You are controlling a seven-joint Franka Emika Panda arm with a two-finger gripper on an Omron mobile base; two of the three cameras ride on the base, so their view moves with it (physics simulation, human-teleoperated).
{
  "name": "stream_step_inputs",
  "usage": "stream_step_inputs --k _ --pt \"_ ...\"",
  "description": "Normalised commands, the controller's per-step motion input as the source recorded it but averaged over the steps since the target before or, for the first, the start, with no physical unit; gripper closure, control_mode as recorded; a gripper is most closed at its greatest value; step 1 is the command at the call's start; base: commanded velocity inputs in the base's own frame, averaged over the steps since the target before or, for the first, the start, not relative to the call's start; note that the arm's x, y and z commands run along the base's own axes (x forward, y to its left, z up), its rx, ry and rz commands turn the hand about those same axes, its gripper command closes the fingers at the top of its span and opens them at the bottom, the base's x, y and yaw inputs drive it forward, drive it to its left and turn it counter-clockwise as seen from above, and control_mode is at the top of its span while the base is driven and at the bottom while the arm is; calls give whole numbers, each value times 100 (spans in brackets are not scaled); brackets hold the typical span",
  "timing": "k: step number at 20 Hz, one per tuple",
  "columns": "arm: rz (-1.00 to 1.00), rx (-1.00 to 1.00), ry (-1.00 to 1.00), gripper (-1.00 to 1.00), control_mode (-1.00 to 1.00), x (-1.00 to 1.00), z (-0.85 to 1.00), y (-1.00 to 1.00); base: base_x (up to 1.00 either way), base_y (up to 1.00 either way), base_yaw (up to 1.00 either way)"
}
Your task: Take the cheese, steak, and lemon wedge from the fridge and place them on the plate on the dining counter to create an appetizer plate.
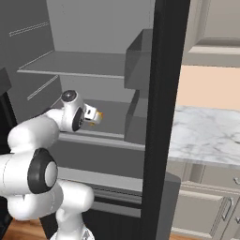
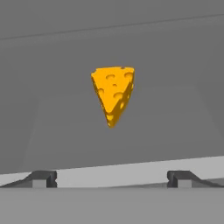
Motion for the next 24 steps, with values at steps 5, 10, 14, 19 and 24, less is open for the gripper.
stream_step_inputs --k 5,10,14,19,24 --pt "0 0 0 -100 -100 56 -24 0 0 0 0" --pt "0 0 0 -100 -100 58 -35 0 0 0 0" --pt "0 0 0 -100 -100 64 -30 0 0 0 0" --pt "-1 0 0 -100 -100 55 -32 0 0 0 0" --pt "-7 0 3 -100 -100 15 -63 0 0 0 0"
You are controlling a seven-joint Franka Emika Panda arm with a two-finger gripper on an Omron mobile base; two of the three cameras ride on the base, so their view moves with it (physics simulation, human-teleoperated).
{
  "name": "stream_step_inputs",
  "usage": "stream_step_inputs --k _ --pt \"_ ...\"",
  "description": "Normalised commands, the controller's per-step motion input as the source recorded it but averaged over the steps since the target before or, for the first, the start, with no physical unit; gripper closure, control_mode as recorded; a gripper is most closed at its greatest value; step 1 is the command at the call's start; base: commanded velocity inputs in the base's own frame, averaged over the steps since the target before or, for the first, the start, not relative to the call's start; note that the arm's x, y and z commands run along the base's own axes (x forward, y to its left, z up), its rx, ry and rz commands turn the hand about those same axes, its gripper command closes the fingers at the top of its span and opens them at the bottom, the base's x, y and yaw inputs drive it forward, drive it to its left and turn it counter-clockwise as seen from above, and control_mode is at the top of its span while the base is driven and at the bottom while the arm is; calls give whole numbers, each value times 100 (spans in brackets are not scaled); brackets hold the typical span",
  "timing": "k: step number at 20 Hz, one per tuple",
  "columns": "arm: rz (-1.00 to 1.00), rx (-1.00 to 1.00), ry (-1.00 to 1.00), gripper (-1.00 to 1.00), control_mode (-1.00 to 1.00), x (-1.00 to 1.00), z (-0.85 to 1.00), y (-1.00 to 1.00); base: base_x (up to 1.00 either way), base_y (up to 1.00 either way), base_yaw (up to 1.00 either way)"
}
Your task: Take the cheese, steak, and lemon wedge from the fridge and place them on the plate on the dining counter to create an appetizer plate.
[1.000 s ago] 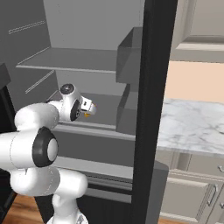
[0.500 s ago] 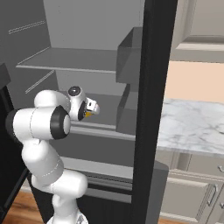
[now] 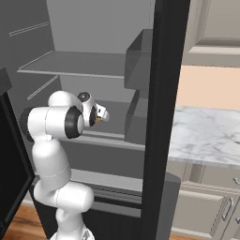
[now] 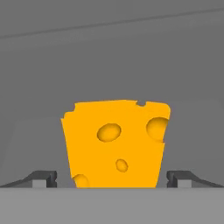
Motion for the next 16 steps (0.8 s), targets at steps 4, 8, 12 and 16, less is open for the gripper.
stream_step_inputs --k 4,8,12,16 --pt "-6 0 3 100 -100 0 -39 0 0 0 0" --pt "0 0 0 100 -100 0 -5 0 0 0 0" --pt "0 0 0 100 -100 -72 -44 -1 0 0 0" --pt "0 0 -10 100 -100 -100 -3 -13 0 0 0"
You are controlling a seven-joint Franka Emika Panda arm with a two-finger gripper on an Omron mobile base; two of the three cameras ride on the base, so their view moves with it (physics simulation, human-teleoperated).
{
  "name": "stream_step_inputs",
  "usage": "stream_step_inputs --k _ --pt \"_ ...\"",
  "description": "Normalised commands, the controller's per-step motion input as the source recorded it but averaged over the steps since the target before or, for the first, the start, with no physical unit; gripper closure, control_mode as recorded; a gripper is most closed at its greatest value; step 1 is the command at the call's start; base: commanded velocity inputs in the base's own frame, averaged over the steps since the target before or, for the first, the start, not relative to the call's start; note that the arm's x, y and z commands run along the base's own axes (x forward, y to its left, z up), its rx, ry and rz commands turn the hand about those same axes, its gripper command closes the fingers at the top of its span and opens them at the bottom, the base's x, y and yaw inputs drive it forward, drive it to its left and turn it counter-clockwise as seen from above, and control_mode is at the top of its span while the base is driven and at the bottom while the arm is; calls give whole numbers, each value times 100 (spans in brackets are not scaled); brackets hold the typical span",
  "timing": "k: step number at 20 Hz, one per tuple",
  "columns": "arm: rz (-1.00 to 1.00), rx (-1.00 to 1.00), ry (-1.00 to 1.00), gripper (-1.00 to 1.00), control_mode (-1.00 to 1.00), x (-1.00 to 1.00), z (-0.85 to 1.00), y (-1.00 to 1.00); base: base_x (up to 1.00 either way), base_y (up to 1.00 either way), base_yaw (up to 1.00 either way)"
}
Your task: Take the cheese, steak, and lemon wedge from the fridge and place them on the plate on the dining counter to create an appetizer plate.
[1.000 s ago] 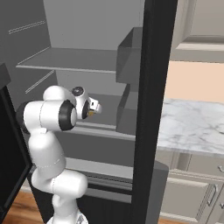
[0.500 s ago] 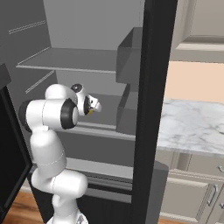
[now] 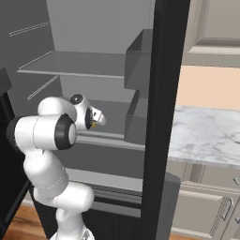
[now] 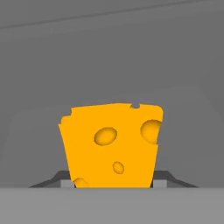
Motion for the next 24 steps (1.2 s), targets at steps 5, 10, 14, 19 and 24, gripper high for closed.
stream_step_inputs --k 5,10,14,19,24 --pt "1 1 -7 100 -100 -100 56 -12 0 0 0" --pt "9 0 11 100 -100 -100 87 0 0 0 0" --pt "6 0 22 100 -100 -99 85 0 0 0 0" --pt "0 0 6 100 -100 -100 87 0 0 0 0" --pt "0 0 -20 100 -100 -98 80 0 0 0 0"
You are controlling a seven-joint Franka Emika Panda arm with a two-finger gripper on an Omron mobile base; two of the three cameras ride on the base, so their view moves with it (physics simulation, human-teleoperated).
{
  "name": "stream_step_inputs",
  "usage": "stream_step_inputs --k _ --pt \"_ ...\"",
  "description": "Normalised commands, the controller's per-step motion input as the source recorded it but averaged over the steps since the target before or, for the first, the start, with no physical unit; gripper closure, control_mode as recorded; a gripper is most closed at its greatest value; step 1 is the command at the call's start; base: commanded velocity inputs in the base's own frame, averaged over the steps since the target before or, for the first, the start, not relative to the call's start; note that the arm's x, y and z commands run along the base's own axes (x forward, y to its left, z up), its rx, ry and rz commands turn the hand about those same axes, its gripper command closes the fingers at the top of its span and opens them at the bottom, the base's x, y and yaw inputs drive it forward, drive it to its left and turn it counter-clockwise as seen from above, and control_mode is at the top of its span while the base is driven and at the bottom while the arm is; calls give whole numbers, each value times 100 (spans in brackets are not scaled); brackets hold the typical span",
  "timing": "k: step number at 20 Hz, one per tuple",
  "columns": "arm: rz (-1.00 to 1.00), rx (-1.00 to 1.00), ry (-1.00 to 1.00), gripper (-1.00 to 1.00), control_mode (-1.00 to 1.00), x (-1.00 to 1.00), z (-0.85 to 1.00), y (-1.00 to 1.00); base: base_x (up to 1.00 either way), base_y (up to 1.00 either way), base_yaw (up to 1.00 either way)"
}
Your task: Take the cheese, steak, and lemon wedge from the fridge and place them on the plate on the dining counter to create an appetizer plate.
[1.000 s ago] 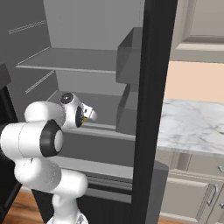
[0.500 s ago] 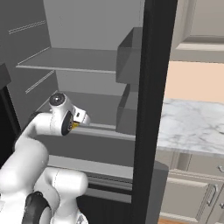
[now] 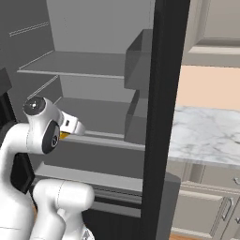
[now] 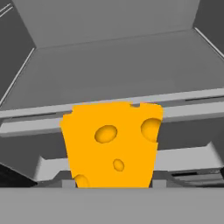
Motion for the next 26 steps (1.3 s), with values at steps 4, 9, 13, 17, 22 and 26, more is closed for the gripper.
stream_step_inputs --k 4,9,13,17,22,26 --pt "0 0 -11 100 -100 -91 94 0 0 0 0" --pt "0 0 0 100 -100 -79 84 -3 0 0 0" --pt "0 0 0 100 -100 -17 15 -1 0 0 0" --pt "0 0 0 100 100 0 0 0 -36 -3 4" --pt "0 0 0 100 100 0 0 0 -76 -15 26" --pt "0 0 0 100 100 0 0 0 -52 -45 50"
